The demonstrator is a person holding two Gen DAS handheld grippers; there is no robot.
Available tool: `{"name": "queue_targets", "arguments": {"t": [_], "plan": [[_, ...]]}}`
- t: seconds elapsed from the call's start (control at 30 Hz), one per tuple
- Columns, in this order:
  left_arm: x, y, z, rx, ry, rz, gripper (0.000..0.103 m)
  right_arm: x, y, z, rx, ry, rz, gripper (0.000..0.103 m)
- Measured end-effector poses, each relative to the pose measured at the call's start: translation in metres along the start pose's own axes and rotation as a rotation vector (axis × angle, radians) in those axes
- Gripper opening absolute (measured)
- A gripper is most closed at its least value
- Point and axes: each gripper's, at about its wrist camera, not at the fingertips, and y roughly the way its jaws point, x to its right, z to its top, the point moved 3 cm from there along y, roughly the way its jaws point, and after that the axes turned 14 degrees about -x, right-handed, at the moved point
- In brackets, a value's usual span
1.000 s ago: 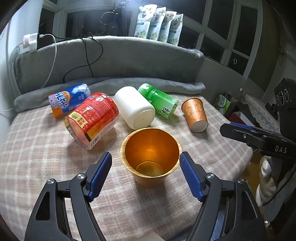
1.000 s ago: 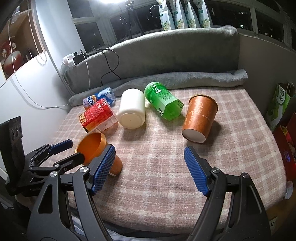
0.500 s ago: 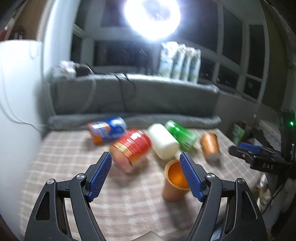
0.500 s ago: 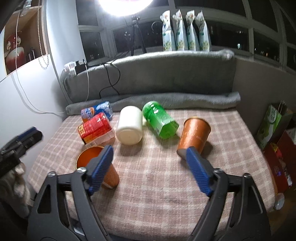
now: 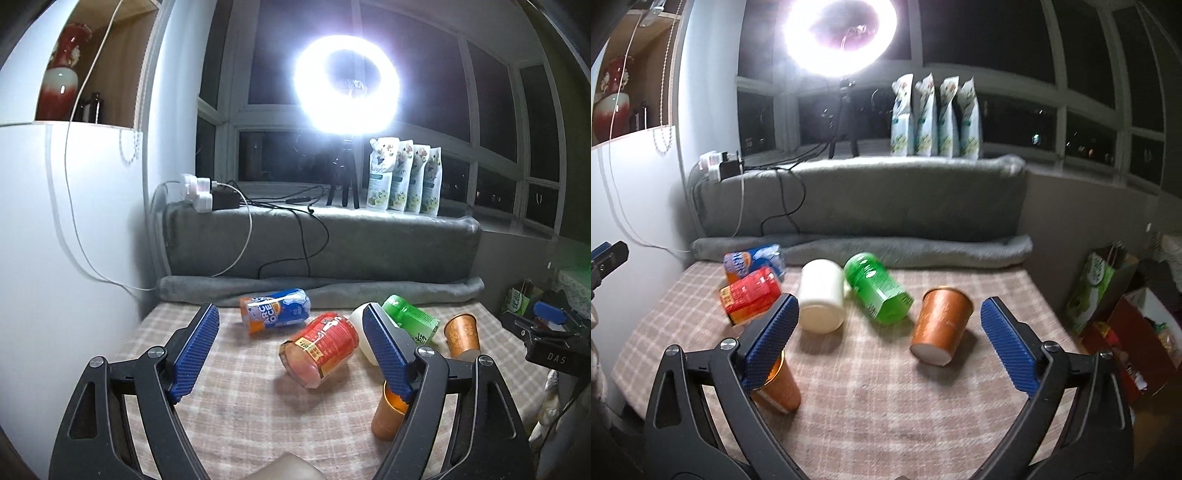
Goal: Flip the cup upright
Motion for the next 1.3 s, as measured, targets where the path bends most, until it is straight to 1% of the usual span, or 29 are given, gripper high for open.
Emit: {"name": "queue_targets", "arguments": {"t": [0.13, 0.27, 0.33, 0.5, 0.77, 1.3], "plan": [[0.002, -0.001, 0.001, 0.008, -0.003, -0.005, 0.08, 0.003, -0.005, 0.003, 0.03, 0.009, -0.03, 0.103], [0.003, -0.003, 0.002, 0.019, -0.006, -0.006, 0.081, 0.007, -0.008, 0.006, 0.048, 0.027, -0.043, 0.103], [0.003, -0.004, 0.002, 0.019, -0.009, -0.01, 0.085, 0.009, -0.009, 0.008, 0.054, 0.034, -0.047, 0.103], [0.004, -0.004, 0.002, 0.018, -0.009, -0.017, 0.085, 0.01, -0.011, 0.009, 0.064, 0.035, -0.055, 0.103], [0.006, -0.002, 0.001, 0.009, -0.011, -0.028, 0.085, 0.008, -0.012, 0.011, 0.076, 0.024, -0.067, 0.103], [0.006, 0.003, -0.001, -0.003, -0.008, -0.032, 0.085, 0.006, -0.011, 0.012, 0.07, 0.021, -0.058, 0.103]]}}
